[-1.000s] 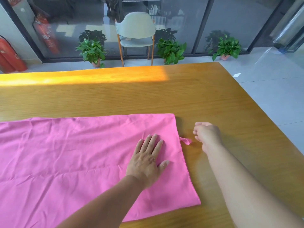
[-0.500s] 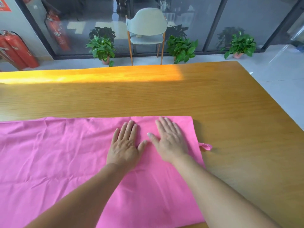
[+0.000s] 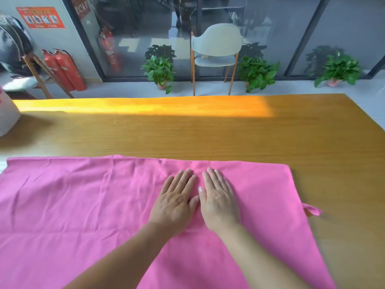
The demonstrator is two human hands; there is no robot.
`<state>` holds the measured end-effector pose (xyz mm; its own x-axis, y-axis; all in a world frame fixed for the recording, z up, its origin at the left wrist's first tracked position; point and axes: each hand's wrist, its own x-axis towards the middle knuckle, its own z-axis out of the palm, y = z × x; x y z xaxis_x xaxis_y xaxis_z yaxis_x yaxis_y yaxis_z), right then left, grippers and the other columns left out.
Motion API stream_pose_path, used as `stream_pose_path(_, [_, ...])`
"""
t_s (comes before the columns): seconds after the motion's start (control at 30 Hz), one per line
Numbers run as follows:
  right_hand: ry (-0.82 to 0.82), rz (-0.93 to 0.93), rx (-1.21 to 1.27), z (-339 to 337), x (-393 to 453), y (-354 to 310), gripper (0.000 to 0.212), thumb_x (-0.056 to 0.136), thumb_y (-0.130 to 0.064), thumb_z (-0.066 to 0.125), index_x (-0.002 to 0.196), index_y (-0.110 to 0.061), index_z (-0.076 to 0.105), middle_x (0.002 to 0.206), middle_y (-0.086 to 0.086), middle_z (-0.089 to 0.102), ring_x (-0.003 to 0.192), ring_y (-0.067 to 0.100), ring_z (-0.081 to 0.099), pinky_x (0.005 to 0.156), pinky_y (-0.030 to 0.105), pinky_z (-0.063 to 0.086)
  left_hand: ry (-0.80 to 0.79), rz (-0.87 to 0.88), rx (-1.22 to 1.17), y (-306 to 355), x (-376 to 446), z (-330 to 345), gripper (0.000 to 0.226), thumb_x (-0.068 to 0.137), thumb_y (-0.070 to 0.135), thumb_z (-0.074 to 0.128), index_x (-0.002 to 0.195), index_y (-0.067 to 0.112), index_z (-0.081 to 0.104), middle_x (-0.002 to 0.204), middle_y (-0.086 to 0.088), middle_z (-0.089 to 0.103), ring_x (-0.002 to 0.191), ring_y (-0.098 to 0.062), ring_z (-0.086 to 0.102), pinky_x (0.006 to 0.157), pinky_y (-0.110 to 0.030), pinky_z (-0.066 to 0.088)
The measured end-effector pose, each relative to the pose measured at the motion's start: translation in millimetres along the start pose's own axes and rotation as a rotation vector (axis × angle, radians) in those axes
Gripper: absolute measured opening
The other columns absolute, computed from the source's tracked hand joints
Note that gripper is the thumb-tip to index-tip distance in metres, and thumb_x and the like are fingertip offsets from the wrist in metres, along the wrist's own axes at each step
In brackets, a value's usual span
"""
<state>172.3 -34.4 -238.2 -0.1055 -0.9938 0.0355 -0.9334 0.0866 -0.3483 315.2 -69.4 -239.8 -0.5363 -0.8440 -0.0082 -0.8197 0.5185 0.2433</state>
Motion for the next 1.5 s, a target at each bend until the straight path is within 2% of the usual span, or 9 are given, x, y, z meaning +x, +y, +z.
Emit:
stream_pose_path(0.23, [-0.01,0.036,-0.155,9.2,1.8,3.7,0.07,0.097,-0.054,0.019,0.15,-0.014,0.041,0.158,0.0,0.034,0.148,0.018,0.029,0.118,0.032,0.006,-0.06,-0.311,0.122,-121.9,-0.9,-39.3,0.099,0.074,0.08,-0.012,0.156,0.027,0.002,0.163,0.008,-0.01,0.148,-0.009,-0.014,0.121,-0.034,-0.011])
stream_pose_path(0.3, [-0.034,0.024,-0.157,5.5,3.1,2.3,0.08,0.092,-0.058,0.006,0.155,-0.015,0.029,0.163,-0.001,0.021,0.151,0.015,0.016,0.119,0.03,-0.002,-0.061,-0.366,0.125,-137.0,-7.9,-49.8,0.099,0.073,0.075,-0.011,0.157,0.023,0.001,0.162,0.004,-0.014,0.148,-0.011,-0.017,0.12,-0.035,-0.012])
stream_pose_path(0.37, [-0.065,0.027,-0.124,3.3,3.5,-3.6,0.088,0.084,-0.057,-0.008,0.158,-0.016,0.016,0.166,-0.002,0.007,0.153,0.014,0.002,0.119,0.03,-0.01,0.009,-0.312,0.09,-128.3,-20.4,-50.0,0.092,0.079,0.072,-0.009,0.156,0.021,0.0,0.162,0.003,-0.014,0.146,-0.01,-0.019,0.12,-0.034,-0.013])
stream_pose_path(0.6, [-0.035,-0.121,0.116,20.9,14.6,-105.2,0.084,0.083,-0.048,-0.006,0.157,-0.018,0.021,0.165,-0.001,0.011,0.153,0.013,0.004,0.118,0.025,-0.009,0.034,-0.162,-0.02,-98.7,-58.8,-22.7,0.082,0.089,0.066,-0.01,0.155,0.019,0.006,0.163,0.006,0.001,0.147,-0.003,-0.012,0.12,-0.03,-0.007])
stream_pose_path(0.83, [-0.032,-0.077,-0.116,50.3,18.9,-110.5,0.07,0.096,-0.054,0.021,0.149,-0.014,0.043,0.157,0.002,0.035,0.147,0.017,0.03,0.119,0.032,0.009,0.021,-0.321,0.097,-240.7,-70.6,-65.1,0.105,0.072,0.084,-0.009,0.157,0.023,0.008,0.163,0.007,-0.003,0.148,-0.006,-0.01,0.12,-0.029,-0.008])
stream_pose_path(1.0, [-0.117,-0.069,-0.182,40.1,18.4,-114.4,0.082,0.088,-0.064,-0.004,0.158,-0.024,0.009,0.165,-0.01,0.0,0.149,0.002,-0.007,0.119,0.023,-0.012,-0.052,-0.434,0.063,-335.0,-76.8,-98.3,0.091,0.084,0.077,-0.002,0.157,0.024,0.004,0.163,0.007,-0.009,0.148,-0.006,-0.013,0.121,-0.031,-0.009])
stream_pose_path(1.2, [-0.113,-0.008,-0.183,48.5,16.5,-133.2,0.08,0.09,-0.067,0.0,0.158,-0.026,0.01,0.164,-0.011,-0.001,0.149,0.002,-0.009,0.12,0.023,-0.013,-0.014,-0.151,0.086,-353.0,-97.2,-92.7,0.091,0.081,0.081,-0.007,0.156,0.032,0.007,0.162,0.011,-0.005,0.148,-0.004,-0.01,0.122,-0.034,-0.003])
stream_pose_path(1.37, [-0.135,0.011,-0.221,47.8,18.0,-136.7,0.083,0.087,-0.068,-0.005,0.158,-0.026,0.003,0.163,-0.012,-0.007,0.149,0.002,-0.013,0.121,0.026,-0.013,-0.029,-0.268,0.071,-398.5,-101.3,-107.4,0.093,0.078,0.08,-0.003,0.156,0.03,0.009,0.163,0.007,-0.003,0.149,-0.008,-0.009,0.122,-0.034,-0.005])
stream_pose_path(1.5, [-0.077,0.025,-0.134,53.7,13.3,-166.4,0.083,0.089,-0.063,0.0,0.158,-0.02,0.015,0.166,-0.003,0.006,0.152,0.01,-0.002,0.122,0.03,-0.008,0.104,-0.258,0.025,-348.8,-92.2,-102.6,0.087,0.084,0.07,-0.003,0.156,0.023,0.009,0.163,0.001,-0.006,0.148,-0.011,-0.012,0.121,-0.035,-0.01])
